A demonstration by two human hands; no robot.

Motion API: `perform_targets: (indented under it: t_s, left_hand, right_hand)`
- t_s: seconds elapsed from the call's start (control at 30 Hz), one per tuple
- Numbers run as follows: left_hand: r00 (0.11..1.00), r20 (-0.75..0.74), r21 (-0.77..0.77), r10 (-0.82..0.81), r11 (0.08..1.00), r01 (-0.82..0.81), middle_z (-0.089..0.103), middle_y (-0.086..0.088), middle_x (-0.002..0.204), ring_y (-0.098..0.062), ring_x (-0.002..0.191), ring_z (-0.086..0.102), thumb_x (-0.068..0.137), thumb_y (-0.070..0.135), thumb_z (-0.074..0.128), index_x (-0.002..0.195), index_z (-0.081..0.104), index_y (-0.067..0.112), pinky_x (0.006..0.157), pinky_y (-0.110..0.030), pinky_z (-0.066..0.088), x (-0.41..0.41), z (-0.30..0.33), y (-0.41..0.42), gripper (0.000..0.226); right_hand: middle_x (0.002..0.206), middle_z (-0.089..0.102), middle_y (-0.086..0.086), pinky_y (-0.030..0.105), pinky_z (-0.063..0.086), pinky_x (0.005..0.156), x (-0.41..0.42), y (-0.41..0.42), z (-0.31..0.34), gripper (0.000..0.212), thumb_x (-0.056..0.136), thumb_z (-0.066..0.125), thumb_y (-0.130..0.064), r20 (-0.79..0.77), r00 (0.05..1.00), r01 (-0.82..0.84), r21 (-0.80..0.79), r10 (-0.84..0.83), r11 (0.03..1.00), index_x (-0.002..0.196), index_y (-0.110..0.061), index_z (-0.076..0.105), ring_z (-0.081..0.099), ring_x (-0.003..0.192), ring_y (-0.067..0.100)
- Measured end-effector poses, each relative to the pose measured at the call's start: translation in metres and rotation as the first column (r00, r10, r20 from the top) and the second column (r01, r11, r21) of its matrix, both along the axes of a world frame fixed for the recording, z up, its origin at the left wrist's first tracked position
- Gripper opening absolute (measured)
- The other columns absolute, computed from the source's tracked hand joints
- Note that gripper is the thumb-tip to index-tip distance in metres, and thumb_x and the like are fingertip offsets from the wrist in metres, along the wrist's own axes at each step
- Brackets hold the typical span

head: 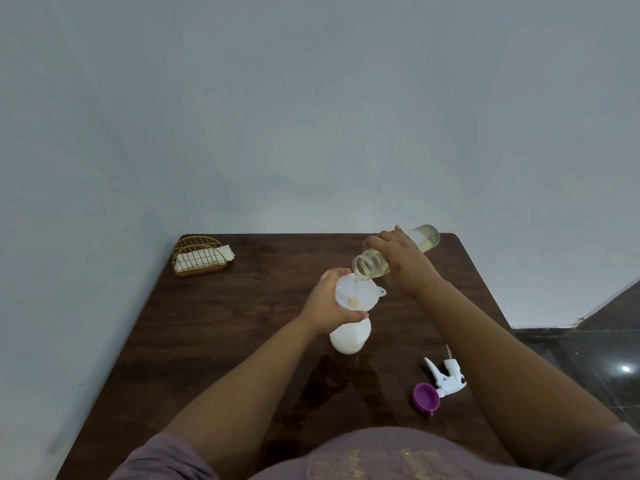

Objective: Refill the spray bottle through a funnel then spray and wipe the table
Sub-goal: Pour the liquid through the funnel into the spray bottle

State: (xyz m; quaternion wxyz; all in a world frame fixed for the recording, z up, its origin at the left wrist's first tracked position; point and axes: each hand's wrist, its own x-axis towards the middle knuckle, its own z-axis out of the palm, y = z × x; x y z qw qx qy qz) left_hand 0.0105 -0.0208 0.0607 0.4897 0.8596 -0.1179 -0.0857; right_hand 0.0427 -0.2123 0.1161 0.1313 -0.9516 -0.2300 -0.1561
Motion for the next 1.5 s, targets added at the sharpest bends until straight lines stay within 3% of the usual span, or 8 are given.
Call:
perform_targets:
  t_s: [0.3, 0.47, 1.1, 1.5]
  left_hand:
    - [1.0, 0.003, -0.001, 0.009, 1.0, -0.009, 0.046, 0.004, 0.13, -0.016, 0.115, 0.05, 0.062, 0.031, 0.089, 0.131, 0.045, 0.024, 0.09, -0.034, 0.049, 0.0005, -0.0003, -0.0006, 0.082]
    - [1.0, 0.003, 0.0, 0.011, 1.0, -0.011, 0.046, 0.005, 0.131, -0.016, 0.115, 0.049, 0.064, 0.031, 0.089, 0.131, 0.044, 0.024, 0.089, -0.031, 0.049, 0.0005, 0.0, -0.0011, 0.081]
    - [1.0, -0.004, -0.019, 0.004, 1.0, -0.005, 0.046, 0.005, 0.131, -0.015, 0.114, 0.049, 0.064, 0.029, 0.089, 0.13, 0.044, 0.025, 0.087, -0.029, 0.047, 0.0028, -0.0001, -0.0025, 0.08]
    - [1.0, 0.002, -0.015, 0.003, 1.0, -0.003, 0.046, 0.005, 0.131, -0.014, 0.114, 0.049, 0.064, 0.03, 0.089, 0.131, 0.044, 0.025, 0.087, -0.028, 0.046, 0.004, -0.0011, -0.0019, 0.08]
  right_hand:
    - [0.09, 0.059, 0.001, 0.043, 0.025, 0.112, 0.0007, -0.0001, -0.0003, 0.043, 0.066, 0.07, 0.003, -0.003, 1.0, 0.005, -0.008, -0.005, 1.0, 0.103, -0.017, 0.06, 0.056, 0.088, 0.023]
    - [0.095, 0.06, 0.003, 0.039, 0.019, 0.113, 0.0, -0.0001, -0.0007, 0.042, 0.068, 0.07, 0.002, -0.01, 1.0, 0.011, -0.004, -0.011, 1.0, 0.104, -0.016, 0.06, 0.056, 0.091, 0.023]
    - [0.093, 0.06, 0.002, 0.043, 0.027, 0.111, 0.0046, -0.0001, -0.0038, 0.044, 0.066, 0.073, 0.0, -0.008, 1.0, 0.004, -0.015, -0.004, 1.0, 0.103, -0.018, 0.059, 0.057, 0.089, 0.023]
    - [0.097, 0.061, 0.002, 0.042, 0.022, 0.113, 0.0031, 0.0009, -0.003, 0.044, 0.066, 0.073, 0.0, -0.014, 1.0, 0.007, -0.015, -0.008, 1.0, 0.104, -0.018, 0.06, 0.056, 0.092, 0.023]
